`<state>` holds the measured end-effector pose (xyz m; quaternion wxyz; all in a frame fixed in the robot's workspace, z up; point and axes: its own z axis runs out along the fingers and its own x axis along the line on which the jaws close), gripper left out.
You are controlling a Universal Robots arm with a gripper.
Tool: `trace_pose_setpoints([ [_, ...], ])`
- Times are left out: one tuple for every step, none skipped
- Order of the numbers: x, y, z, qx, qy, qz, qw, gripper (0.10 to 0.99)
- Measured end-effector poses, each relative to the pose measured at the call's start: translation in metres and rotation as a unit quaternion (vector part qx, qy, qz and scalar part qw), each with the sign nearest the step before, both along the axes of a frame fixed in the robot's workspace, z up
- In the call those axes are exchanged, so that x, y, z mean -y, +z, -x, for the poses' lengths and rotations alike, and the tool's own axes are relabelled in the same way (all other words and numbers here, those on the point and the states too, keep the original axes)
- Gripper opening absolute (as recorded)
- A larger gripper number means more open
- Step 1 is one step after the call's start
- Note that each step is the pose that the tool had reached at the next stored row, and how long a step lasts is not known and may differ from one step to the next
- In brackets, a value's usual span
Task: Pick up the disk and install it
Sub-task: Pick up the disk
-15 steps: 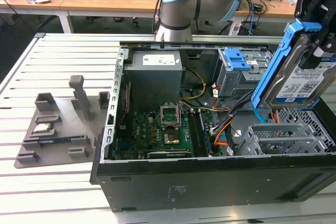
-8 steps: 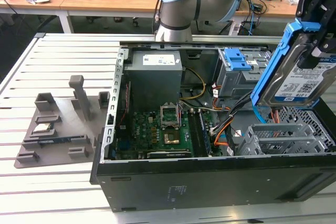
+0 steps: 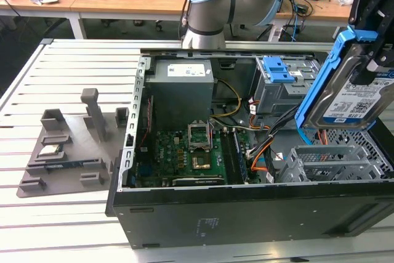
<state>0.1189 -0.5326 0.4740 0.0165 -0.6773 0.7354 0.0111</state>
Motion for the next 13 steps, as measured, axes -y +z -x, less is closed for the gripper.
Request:
trace_pose_setpoints([
  [0.0003,-0.0002,0.0,0.0,0.0,0.0005,1.0,0.365],
  [0.0004,-0.0004,0.0,0.0,0.0,0.0008,1.0,0.365],
  [0.0005,-0.0008,0.0,0.0,0.0,0.0015,1.0,0.365],
  [0.0005,-0.0009,0.0,0.0,0.0,0.0019,1.0,0.365],
  [0.0005,-0.0011,0.0,0.0,0.0,0.0023,1.0,0.365],
  [0.0007,-0.0011,0.0,0.0,0.0,0.0027,1.0,0.365],
  [0.0007,-0.0011,0.0,0.0,0.0,0.003,1.0,0.365],
  [0.0008,-0.0011,0.0,0.0,0.0,0.0033,1.0,0.365],
  [0.0008,-0.0012,0.0,0.0,0.0,0.0032,1.0,0.365],
  [0.0008,-0.0011,0.0,0.0,0.0,0.0033,1.0,0.365],
  [0.0008,-0.0011,0.0,0.0,0.0,0.0033,1.0,0.365],
  [0.0008,-0.0011,0.0,0.0,0.0,0.0033,1.0,0.365],
  [0.0008,-0.0011,0.0,0.0,0.0,0.0033,1.0,0.365],
])
